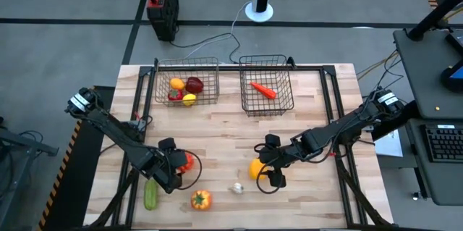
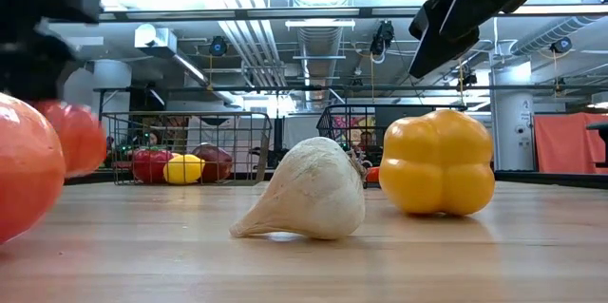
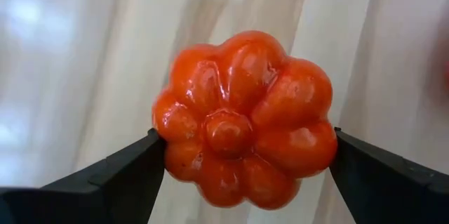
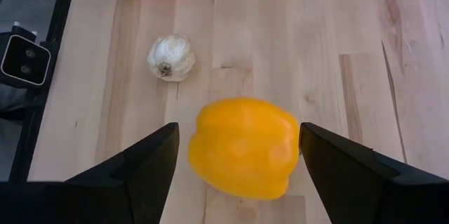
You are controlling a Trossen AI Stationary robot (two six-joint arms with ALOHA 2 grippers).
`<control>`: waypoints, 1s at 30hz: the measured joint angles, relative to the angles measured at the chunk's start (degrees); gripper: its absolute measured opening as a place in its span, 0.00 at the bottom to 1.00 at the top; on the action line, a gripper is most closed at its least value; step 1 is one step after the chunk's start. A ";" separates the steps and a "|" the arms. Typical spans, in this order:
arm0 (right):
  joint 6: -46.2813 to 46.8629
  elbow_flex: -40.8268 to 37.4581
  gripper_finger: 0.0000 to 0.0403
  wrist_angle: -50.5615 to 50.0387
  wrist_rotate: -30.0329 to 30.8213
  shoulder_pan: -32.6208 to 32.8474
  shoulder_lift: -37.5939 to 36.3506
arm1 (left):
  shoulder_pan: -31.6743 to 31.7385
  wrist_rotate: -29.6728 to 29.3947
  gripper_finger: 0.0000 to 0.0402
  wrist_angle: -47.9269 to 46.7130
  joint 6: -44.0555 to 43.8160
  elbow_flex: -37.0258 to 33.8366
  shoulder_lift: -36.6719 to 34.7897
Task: Sort produce into baskets
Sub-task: Put the pumpkin into the black wire basket
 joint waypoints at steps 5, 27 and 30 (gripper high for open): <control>-0.89 0.00 0.71 -0.03 -0.01 0.15 -1.41 | 0.19 -6.48 0.87 -1.90 3.35 4.86 -0.02; -13.22 -1.36 0.71 3.19 15.35 4.42 -14.95 | 29.97 -8.63 0.87 23.92 58.98 16.76 0.45; -12.75 -1.36 0.71 2.39 15.32 4.42 -15.23 | 35.23 -5.21 0.87 24.41 63.50 18.44 1.52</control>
